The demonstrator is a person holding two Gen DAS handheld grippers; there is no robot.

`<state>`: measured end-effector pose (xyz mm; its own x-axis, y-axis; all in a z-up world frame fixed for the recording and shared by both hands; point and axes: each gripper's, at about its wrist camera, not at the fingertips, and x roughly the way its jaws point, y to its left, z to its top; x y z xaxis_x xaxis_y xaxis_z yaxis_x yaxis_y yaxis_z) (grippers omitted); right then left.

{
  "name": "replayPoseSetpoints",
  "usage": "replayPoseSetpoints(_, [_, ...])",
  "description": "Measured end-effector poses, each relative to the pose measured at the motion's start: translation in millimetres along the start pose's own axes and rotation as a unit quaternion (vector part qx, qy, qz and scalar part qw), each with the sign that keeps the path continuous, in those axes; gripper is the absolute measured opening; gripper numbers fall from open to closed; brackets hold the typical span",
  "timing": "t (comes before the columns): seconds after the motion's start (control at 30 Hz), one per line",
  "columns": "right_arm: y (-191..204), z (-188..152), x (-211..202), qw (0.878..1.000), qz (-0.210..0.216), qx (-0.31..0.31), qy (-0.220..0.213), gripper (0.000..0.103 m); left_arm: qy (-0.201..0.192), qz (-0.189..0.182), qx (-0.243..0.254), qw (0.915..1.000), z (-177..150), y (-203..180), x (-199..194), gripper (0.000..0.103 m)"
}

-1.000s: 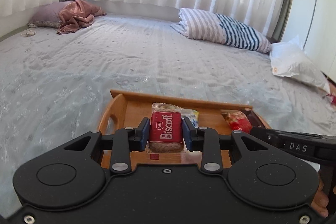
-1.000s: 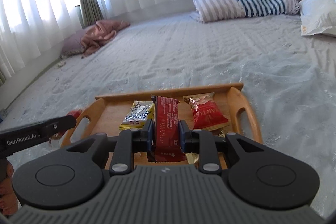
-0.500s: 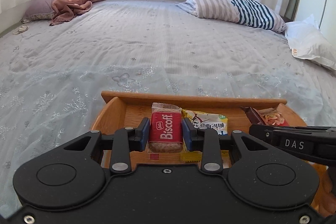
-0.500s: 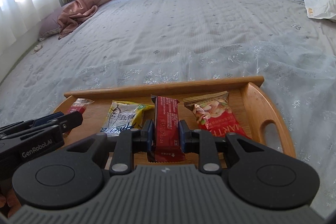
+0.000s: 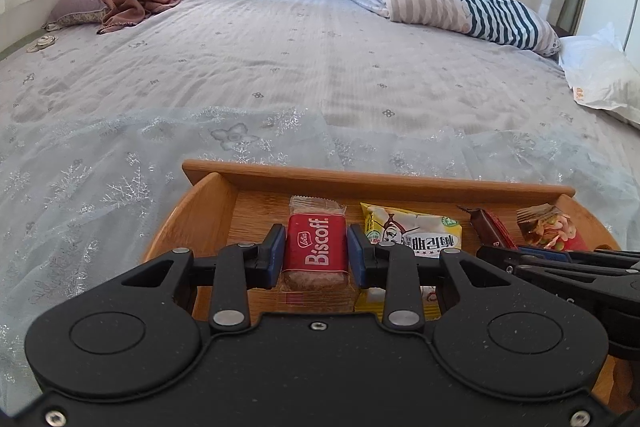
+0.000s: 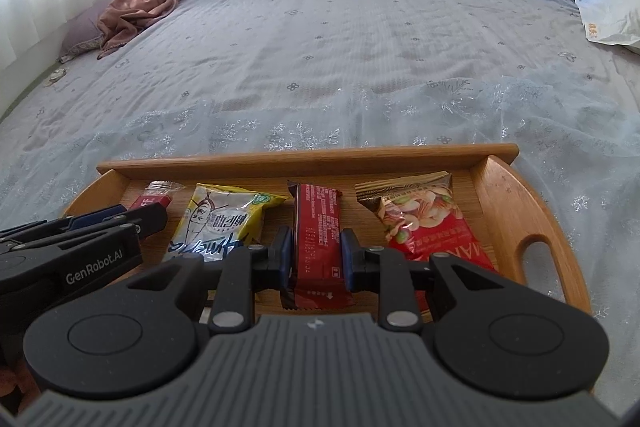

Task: Organize snacks
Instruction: 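Carry the Biscoff pack and red bar onto the wooden tray with both tools, then open both tools to release the packs and lift away from the tray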

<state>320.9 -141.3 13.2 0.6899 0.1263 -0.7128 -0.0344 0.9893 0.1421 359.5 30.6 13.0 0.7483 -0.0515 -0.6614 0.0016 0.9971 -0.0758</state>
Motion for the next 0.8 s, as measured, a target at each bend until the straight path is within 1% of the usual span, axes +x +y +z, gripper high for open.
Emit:
replayPoseSetpoints(0.3, [-2.0, -1.2, 2.6, 1.000, -0.001, 0.000, -0.006, 0.029, 0.005, 0.005, 0.003, 1.0000, -3.7, -1.1, 7.6, 0.032])
replayPoseSetpoints(0.7, [0.7, -2.9, 2.7, 1.000, -0.002, -0.007, -0.009, 0.029, -0.002, 0.011, 0.015, 0.9998, -5.9, -2.3, 10.1, 0.032])
replayPoseSetpoints(0.8, [-0.1, -2.4, 2.0, 1.000, 0.008, -0.004, -0.008, 0.049, 0.000, 0.015, 0.016, 0.9998, -6.1, -3.9, 7.9, 0.033])
